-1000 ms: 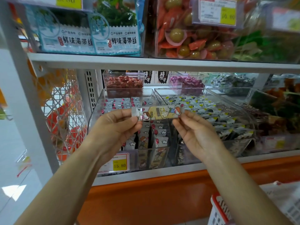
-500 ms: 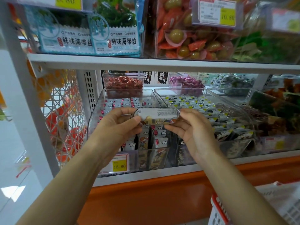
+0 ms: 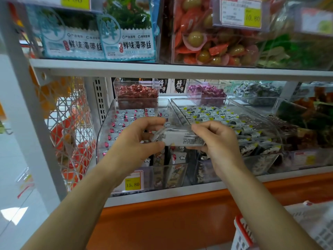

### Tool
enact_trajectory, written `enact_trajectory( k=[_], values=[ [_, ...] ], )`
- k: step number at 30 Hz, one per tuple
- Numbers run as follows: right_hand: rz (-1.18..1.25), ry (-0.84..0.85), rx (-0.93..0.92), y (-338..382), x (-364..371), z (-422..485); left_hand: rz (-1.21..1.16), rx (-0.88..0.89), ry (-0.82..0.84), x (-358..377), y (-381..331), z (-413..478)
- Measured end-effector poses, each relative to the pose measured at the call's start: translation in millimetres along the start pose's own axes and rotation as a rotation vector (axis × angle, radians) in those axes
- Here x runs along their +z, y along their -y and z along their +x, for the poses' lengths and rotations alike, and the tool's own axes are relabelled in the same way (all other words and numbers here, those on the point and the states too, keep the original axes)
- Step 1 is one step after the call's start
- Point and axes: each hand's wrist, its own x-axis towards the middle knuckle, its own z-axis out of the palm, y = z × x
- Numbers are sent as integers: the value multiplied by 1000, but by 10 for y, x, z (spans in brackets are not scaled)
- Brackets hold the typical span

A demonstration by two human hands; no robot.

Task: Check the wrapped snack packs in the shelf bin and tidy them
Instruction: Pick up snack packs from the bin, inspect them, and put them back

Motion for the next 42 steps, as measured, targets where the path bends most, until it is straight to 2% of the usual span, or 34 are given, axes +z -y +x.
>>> enact_trajectory(
  k=[4, 8, 11, 15, 20, 22, 25, 28, 30, 33, 37, 39, 42],
  values=[
    [-250, 7, -203, -3, 20, -39, 10, -43, -8, 18, -18, -11],
    [-287, 83, -275, -7, 45, -52, 5, -89, -69, 18, -30, 10],
    [-249, 132, -267, 0, 34, -33, -2, -136, -37, -64, -48, 12],
    [-230, 182, -202, -24, 26, -27, 58, -87, -51, -120, -45, 6],
    [-195, 98, -187, -66, 53, -30, 129, -9, -4, -61, -32, -12],
    [-108, 88, -131, -79, 54, -13, 158, -15, 15, -61, 1, -7],
    [81, 145, -4, -87, 39, 10, 181, 21, -58, -43, 11, 13],
    [205, 239, 5, -85, 34, 20, 103, 26, -161, -14, 40, 57],
    [123, 264, -48, -93, 31, 19, 82, 27, -205, 13, 64, 81],
    [-28, 122, -139, -79, 11, 20, 267, 56, -252, 30, 127, 123],
    [22, -163, -130, -55, -72, 51, 916, 109, -166, 45, 285, 168],
    [0, -184, -136, -65, -85, 54, 1093, 62, -83, 87, 346, 159],
    [-64, -147, -162, -72, -63, 29, 1216, 0, -23, 133, 407, 157]
  ],
)
